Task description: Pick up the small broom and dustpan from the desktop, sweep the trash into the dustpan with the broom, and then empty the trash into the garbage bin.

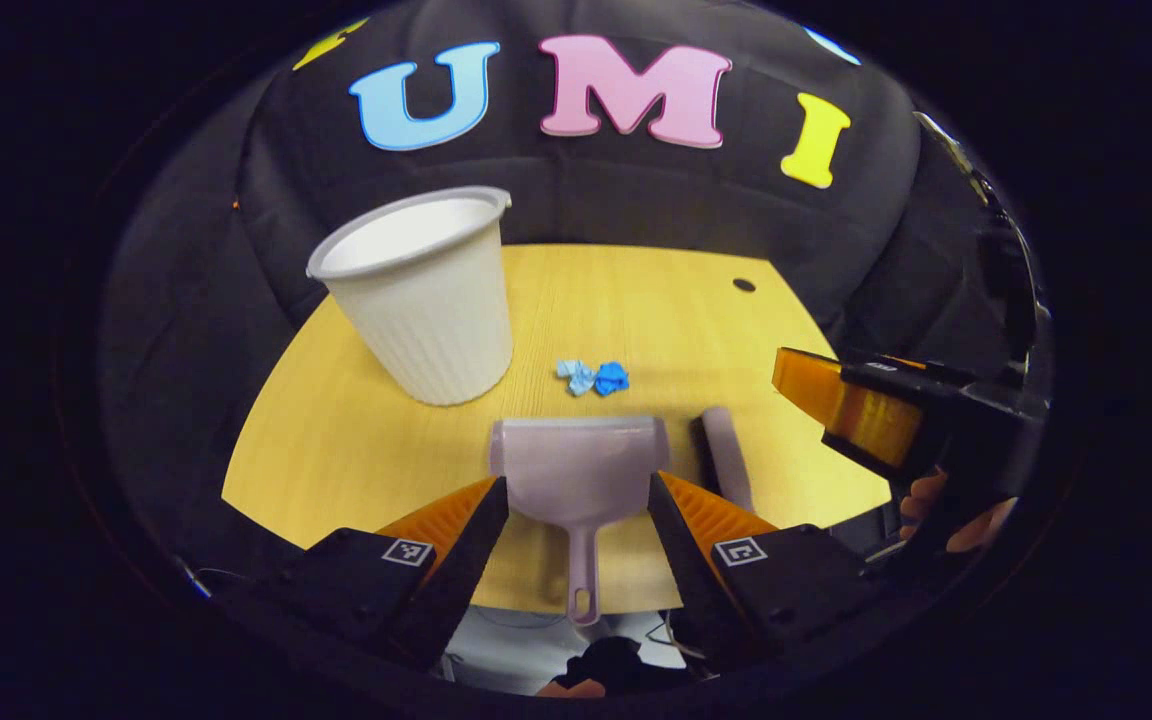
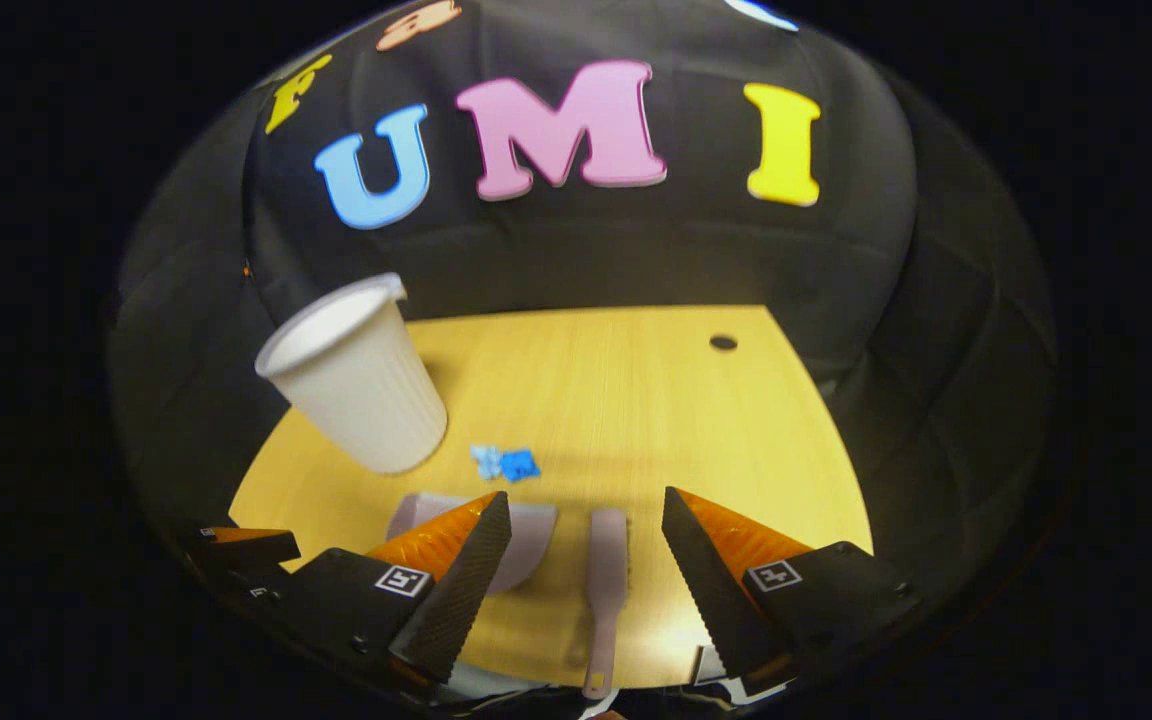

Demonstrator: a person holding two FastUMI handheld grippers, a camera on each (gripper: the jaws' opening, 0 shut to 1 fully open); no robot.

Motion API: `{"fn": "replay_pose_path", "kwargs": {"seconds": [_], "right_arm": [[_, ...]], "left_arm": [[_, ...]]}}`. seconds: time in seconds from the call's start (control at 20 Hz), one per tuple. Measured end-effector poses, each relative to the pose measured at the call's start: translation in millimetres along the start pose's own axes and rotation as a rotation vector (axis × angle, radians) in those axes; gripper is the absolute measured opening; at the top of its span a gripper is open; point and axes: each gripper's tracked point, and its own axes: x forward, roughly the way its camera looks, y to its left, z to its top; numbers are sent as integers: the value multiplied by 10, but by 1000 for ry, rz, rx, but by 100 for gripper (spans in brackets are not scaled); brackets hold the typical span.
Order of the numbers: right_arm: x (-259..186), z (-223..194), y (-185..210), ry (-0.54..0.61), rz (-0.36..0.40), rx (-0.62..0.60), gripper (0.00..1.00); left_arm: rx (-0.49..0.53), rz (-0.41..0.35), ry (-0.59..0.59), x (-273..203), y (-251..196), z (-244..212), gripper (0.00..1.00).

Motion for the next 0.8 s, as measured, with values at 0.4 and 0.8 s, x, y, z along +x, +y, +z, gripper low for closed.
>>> {"fn": "replay_pose_path", "kwargs": {"seconds": [0.4,0.8], "right_arm": [[434,-979,-199,417,-34,-13,100],[739,-1428,-285,677,-103,5,100]], "left_arm": [[-9,18,335,551,113,-417,85],[-8,21,529,1018,173,-525,85]]}}
